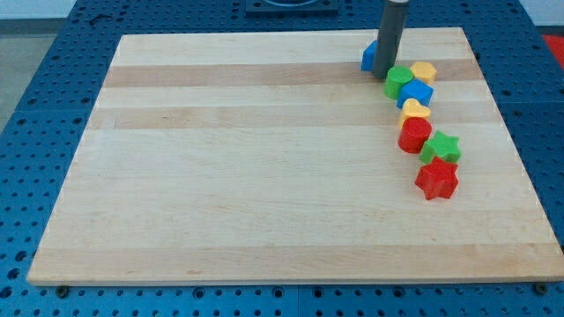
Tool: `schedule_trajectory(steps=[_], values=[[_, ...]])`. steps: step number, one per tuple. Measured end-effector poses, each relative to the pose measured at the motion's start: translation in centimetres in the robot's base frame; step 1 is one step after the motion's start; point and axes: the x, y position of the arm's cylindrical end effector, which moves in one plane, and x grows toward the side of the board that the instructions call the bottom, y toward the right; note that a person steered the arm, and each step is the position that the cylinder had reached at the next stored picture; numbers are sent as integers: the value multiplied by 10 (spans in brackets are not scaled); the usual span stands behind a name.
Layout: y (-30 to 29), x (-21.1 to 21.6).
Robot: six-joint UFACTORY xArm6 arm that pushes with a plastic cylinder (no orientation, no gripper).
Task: Point your arm towards yellow heart
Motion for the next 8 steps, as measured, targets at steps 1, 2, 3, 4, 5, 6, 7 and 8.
schedule_trajectory(steps=[1, 2, 3, 4, 5, 6, 7, 8], values=[[-8, 10], [-15, 21], [-20, 34], [-31, 43], [-32, 57], [-32, 73], [-28, 77], [-21, 77]])
